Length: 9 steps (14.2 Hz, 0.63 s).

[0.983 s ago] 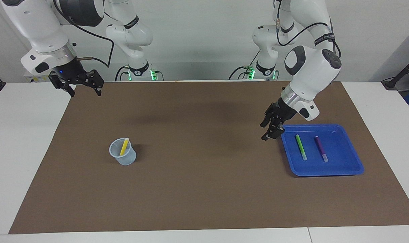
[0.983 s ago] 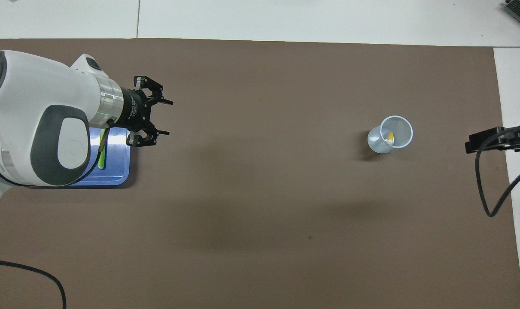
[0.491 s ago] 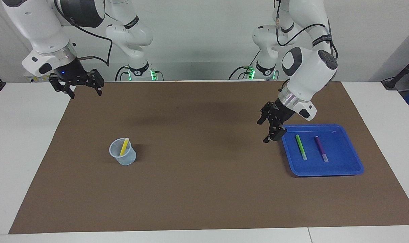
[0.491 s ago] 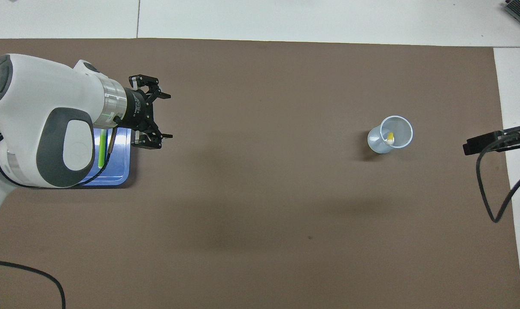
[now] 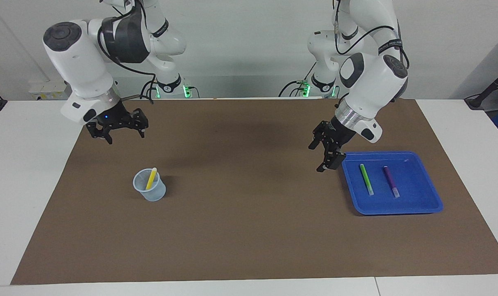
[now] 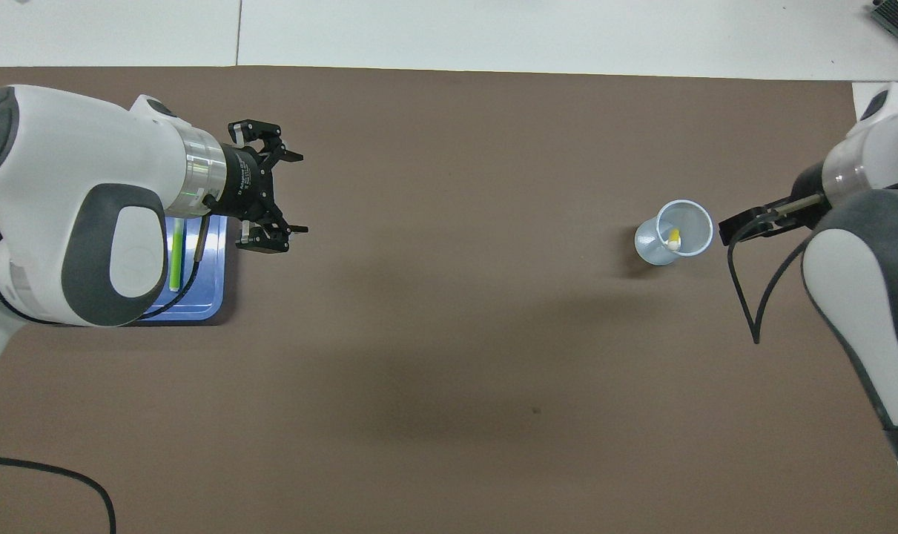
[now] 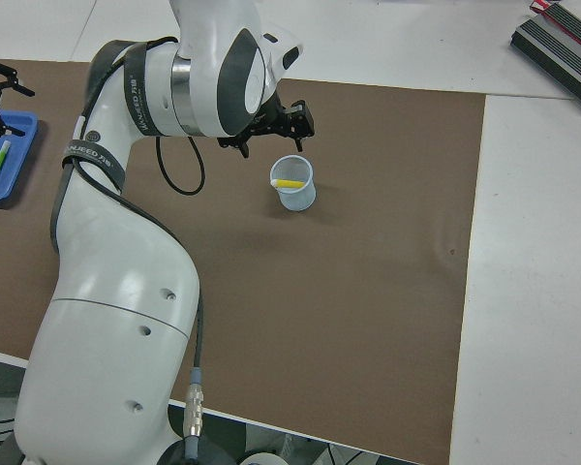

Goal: Right arm passes pens to left for tray arrangement
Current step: 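Reach the right gripper down into the cup to the yellow pen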

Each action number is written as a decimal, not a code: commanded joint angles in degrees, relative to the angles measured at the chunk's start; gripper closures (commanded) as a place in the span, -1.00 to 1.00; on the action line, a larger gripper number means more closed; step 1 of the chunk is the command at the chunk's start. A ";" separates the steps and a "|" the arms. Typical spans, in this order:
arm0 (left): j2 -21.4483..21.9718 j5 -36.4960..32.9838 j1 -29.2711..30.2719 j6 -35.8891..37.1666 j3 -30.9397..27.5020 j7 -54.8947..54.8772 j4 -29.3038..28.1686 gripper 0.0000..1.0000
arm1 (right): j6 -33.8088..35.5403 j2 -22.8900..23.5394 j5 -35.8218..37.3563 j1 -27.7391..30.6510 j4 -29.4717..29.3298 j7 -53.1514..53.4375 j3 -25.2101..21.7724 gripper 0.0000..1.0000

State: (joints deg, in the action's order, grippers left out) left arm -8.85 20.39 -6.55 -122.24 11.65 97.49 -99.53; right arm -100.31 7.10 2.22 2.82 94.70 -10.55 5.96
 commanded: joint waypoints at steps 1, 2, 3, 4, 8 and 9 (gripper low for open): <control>3.04 0.79 -0.66 3.59 -0.66 2.78 2.06 -1.00 | -3.30 3.61 2.17 -2.01 -0.83 2.71 0.19 -1.00; 4.44 0.88 -0.66 3.67 -0.66 3.23 1.79 -1.00 | -4.88 5.10 3.57 -4.20 -0.83 3.51 0.19 -1.00; 5.07 0.88 -0.66 3.67 -0.66 3.23 1.62 -1.00 | -6.63 6.25 4.98 -5.09 -0.05 4.04 0.19 -1.00; 5.33 0.88 -0.66 3.67 -0.66 3.06 1.36 -1.00 | -7.78 6.87 5.69 -5.19 0.66 3.96 0.19 -1.00; 6.13 0.88 -1.53 3.24 -0.31 3.41 1.35 -1.00 | -10.51 8.28 10.08 -6.24 3.29 1.68 0.19 -1.00; 6.30 0.88 -1.62 2.63 -0.22 3.23 0.92 -1.00 | -11.30 8.11 10.35 -6.24 4.69 1.24 0.19 -0.97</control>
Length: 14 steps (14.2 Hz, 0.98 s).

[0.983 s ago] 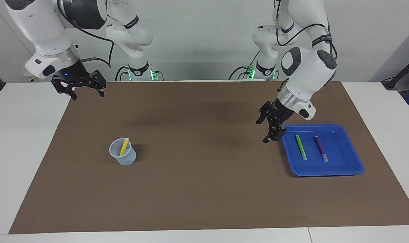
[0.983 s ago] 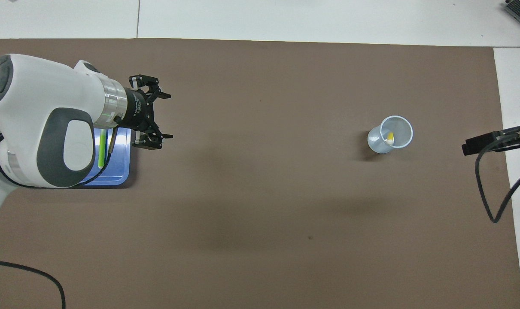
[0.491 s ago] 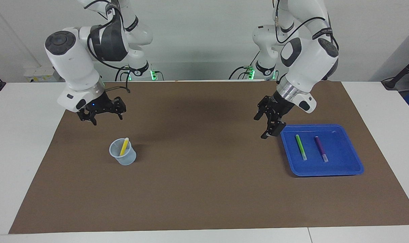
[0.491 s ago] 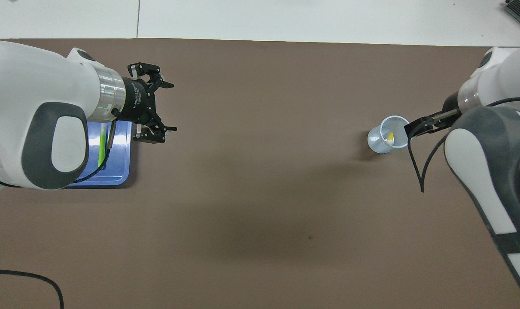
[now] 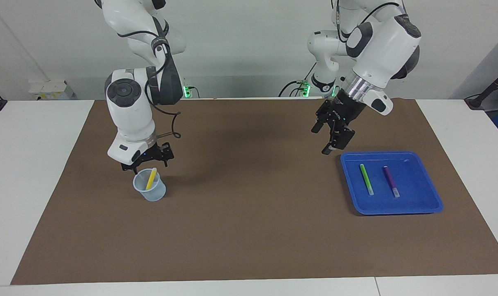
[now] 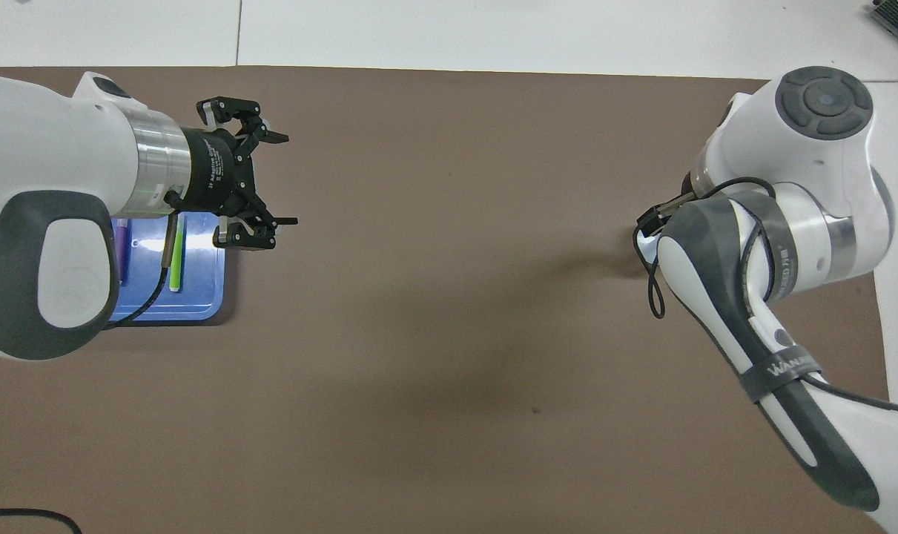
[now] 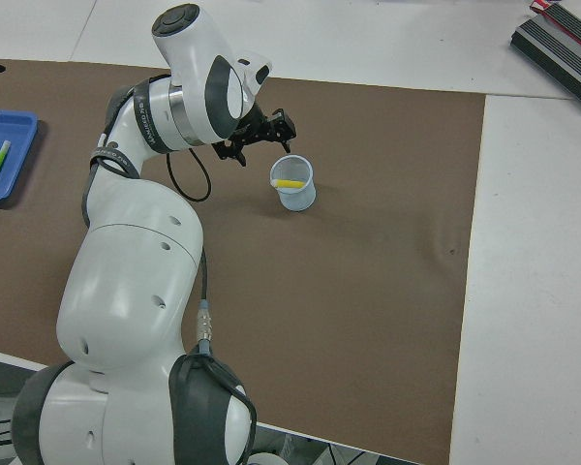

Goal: Right arm passes pens to left for tray arrangement
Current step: 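Reach the right gripper down into the cup to the yellow pen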

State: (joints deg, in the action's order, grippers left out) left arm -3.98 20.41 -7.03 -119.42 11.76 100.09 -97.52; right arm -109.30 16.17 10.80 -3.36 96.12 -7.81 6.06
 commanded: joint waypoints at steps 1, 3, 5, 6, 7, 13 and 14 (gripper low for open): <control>1.78 0.86 -1.14 -0.20 -0.33 0.37 -1.70 -1.00 | -3.19 -0.96 2.73 -0.15 4.25 -1.51 0.09 -0.89; 2.31 0.86 -1.14 -1.07 -0.33 0.20 -2.94 -1.00 | -3.64 -0.96 3.62 -0.24 5.39 -1.42 0.09 -0.58; 3.18 0.86 -1.14 -2.13 -0.33 0.20 -4.87 -1.00 | -3.99 -1.05 3.88 -0.24 6.62 -1.42 0.09 -0.33; 3.54 0.86 -1.23 -2.66 -0.33 0.20 -5.83 -1.00 | -4.69 -1.31 4.40 -0.24 7.50 -1.33 0.09 -0.30; 3.97 0.86 -1.23 -3.01 -0.33 0.11 -6.71 -1.00 | -4.87 -1.49 4.41 -0.24 8.12 -1.25 0.09 -0.25; 4.42 0.86 -1.32 -5.21 -0.33 0.20 -8.04 -1.00 | -4.61 -1.75 4.41 -0.24 9.18 -0.90 0.09 -0.09; 4.50 0.86 -1.32 -5.21 -0.33 0.20 -8.21 -1.00 | -4.61 -1.75 4.41 -0.24 9.18 -0.98 0.09 0.00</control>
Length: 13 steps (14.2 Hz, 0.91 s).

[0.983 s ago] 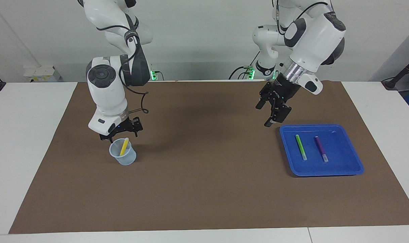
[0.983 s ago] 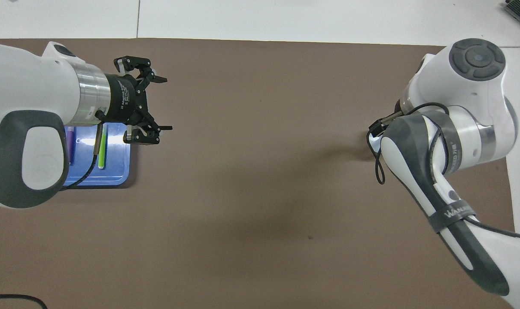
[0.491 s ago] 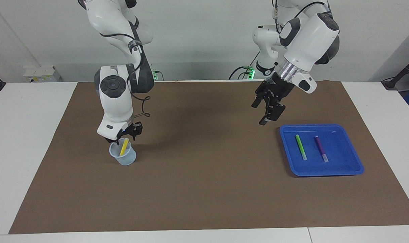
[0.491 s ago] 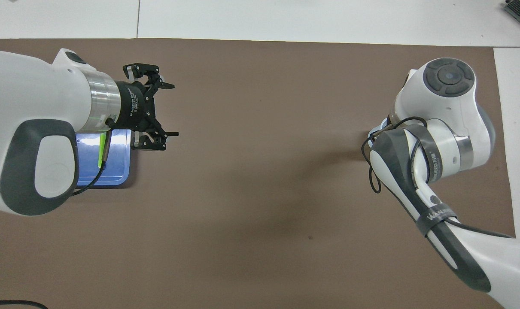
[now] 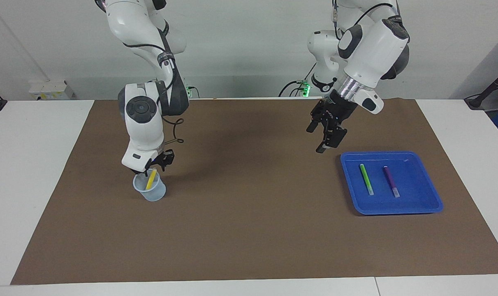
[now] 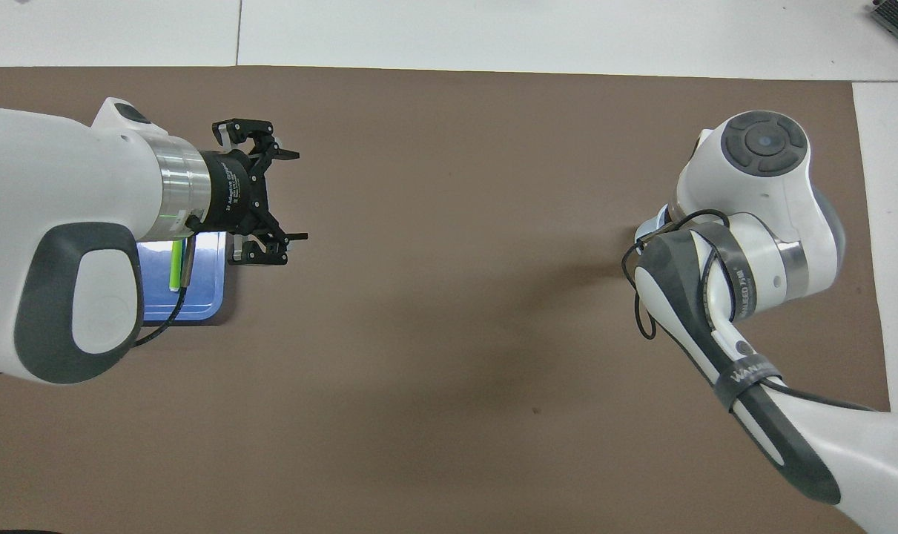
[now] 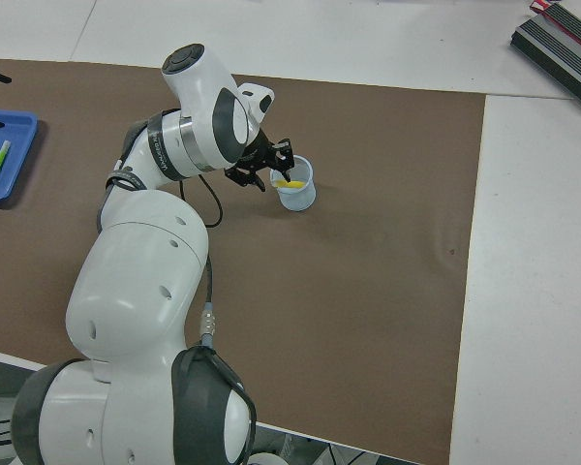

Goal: Right arm passes pens to left for tray arrangement
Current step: 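Reach the right gripper down into the cup to the yellow pen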

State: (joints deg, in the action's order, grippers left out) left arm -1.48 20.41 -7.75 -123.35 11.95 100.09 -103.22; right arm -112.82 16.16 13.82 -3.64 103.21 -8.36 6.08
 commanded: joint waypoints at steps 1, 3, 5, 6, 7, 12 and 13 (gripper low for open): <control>2.01 0.86 -0.60 -1.28 -0.53 0.19 -2.51 -1.00 | -0.91 -1.74 1.38 0.04 1.91 -0.43 0.07 0.05; 2.01 0.86 -0.60 -1.28 -0.53 0.28 -2.42 -1.00 | -0.74 -1.66 1.47 0.04 1.73 -0.43 0.07 0.12; 2.01 0.86 -0.60 -1.28 -0.53 0.19 -2.51 -1.00 | -0.56 -1.66 1.47 -0.05 1.56 -0.43 0.07 0.22; 2.10 0.86 -0.60 -1.28 -0.53 0.19 -2.51 -1.00 | -0.56 -1.66 1.47 0.04 1.56 -0.43 0.07 0.31; 2.01 0.86 -0.60 -1.28 -0.53 0.19 -2.51 -1.00 | -0.56 -1.66 1.47 0.04 1.56 -0.43 0.07 0.35; 2.27 0.86 -0.69 -1.28 -0.53 0.19 -2.86 -1.00 | -0.38 -1.66 2.34 0.04 1.38 -0.78 0.07 0.60; 2.27 0.86 -0.95 -1.28 -0.53 0.19 -2.95 -1.00 | -0.12 -1.57 2.61 0.04 1.03 -0.87 0.07 0.66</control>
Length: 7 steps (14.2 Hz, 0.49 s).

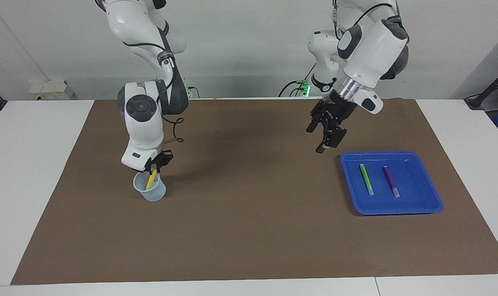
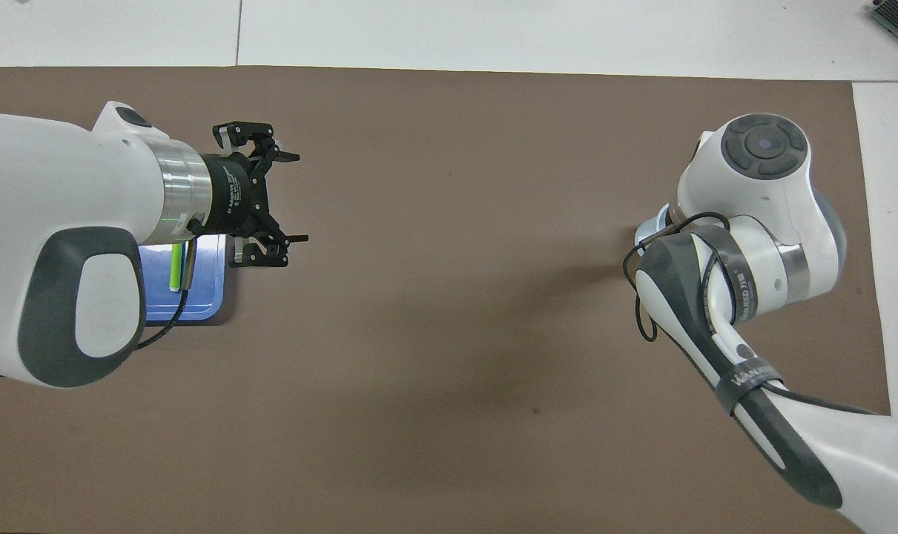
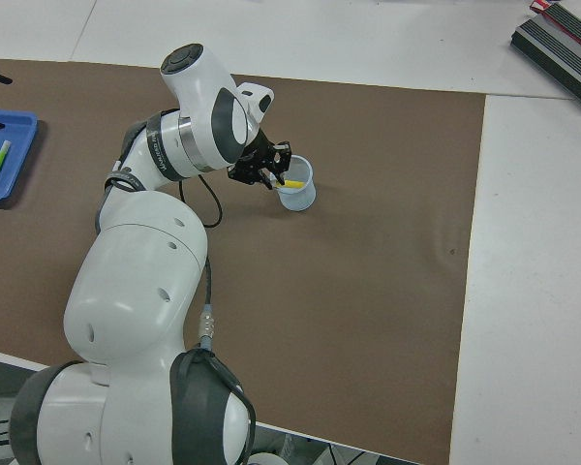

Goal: Right arm passes pens to left for tray arrangement
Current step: 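Reach the right gripper down into the cup to the yellow pen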

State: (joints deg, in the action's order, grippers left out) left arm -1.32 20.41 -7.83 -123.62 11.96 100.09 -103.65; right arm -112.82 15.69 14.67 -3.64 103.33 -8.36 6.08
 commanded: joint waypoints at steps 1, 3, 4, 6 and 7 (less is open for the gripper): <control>2.11 0.86 -1.31 -1.00 -0.54 0.19 -2.61 -1.00 | 0.66 -1.10 1.77 0.04 0.12 -0.87 0.07 0.78; 2.29 0.86 -1.31 -1.18 -0.54 0.19 -2.96 -1.00 | 3.20 -1.10 1.77 0.13 -2.16 -1.13 0.07 0.78; 2.29 0.86 -1.31 -1.18 -0.54 0.19 -2.96 -1.00 | 4.78 -1.19 1.68 0.13 -3.39 -1.22 0.07 0.78; 2.38 0.86 -1.31 -1.18 -0.54 0.28 -3.05 -1.00 | 7.69 -1.63 0.72 0.39 -5.76 -2.53 0.07 0.79; 2.46 0.86 -1.31 -1.18 -0.54 0.28 -3.05 -1.00 | 9.27 -2.41 0.63 0.65 -6.73 -2.97 0.07 0.80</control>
State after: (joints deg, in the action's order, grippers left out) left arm -1.14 20.41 -8.52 -123.70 12.04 100.09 -104.13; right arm -106.61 14.52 15.23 -3.59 98.70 -9.04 6.04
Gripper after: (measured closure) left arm 0.000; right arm 0.811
